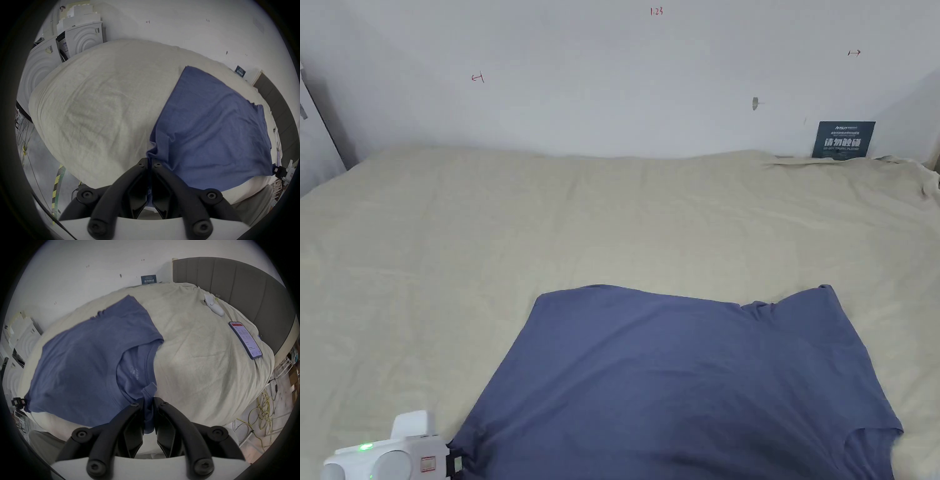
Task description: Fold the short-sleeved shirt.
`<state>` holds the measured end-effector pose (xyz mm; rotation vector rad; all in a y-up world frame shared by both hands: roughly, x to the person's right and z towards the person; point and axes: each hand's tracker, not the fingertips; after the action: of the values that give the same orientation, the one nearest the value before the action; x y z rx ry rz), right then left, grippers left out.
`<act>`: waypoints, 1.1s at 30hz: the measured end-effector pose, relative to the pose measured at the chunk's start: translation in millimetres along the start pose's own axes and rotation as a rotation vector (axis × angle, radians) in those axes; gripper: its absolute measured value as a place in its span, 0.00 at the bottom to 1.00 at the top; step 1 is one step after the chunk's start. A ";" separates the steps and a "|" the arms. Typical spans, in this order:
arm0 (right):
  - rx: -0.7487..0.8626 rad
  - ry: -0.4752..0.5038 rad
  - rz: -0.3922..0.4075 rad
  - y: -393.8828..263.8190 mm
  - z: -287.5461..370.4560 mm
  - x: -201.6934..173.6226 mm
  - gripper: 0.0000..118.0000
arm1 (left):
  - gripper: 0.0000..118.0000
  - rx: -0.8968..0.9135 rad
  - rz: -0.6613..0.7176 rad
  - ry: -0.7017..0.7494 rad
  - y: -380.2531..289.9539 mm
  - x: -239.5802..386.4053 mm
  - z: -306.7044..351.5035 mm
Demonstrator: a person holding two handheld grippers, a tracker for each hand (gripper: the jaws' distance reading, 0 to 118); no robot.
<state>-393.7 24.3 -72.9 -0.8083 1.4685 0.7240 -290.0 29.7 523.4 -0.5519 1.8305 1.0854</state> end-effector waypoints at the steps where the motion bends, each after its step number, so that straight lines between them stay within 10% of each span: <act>1: -0.015 -0.005 0.006 -0.2 -4.9 -1.4 0.08 | 0.01 -0.027 -0.004 0.001 -0.7 3.7 -3.9; 6: -0.020 -0.015 -0.008 -1.0 -15.9 9.1 0.17 | 0.17 -0.038 -0.015 0.022 -2.5 10.8 -7.3; 9: 0.021 -0.029 0.006 3.2 0.2 4.3 0.61 | 0.71 -0.030 -0.006 0.017 2.5 13.8 1.2; 11: 0.077 -0.035 0.006 9.2 21.8 -4.1 0.72 | 0.95 -0.007 0.017 -0.002 6.8 16.9 9.1; 30: 0.608 0.040 0.113 88.0 151.0 -59.8 0.72 | 0.96 0.610 -0.197 -0.120 73.0 122.4 119.7; 33: 0.624 0.030 0.126 90.1 151.0 -68.2 0.62 | 0.77 0.657 -0.226 -0.179 73.3 131.5 119.6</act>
<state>-383.6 203.7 -15.8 -0.2495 1.6559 0.3064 -350.6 178.6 417.9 -0.2468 1.7808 0.3299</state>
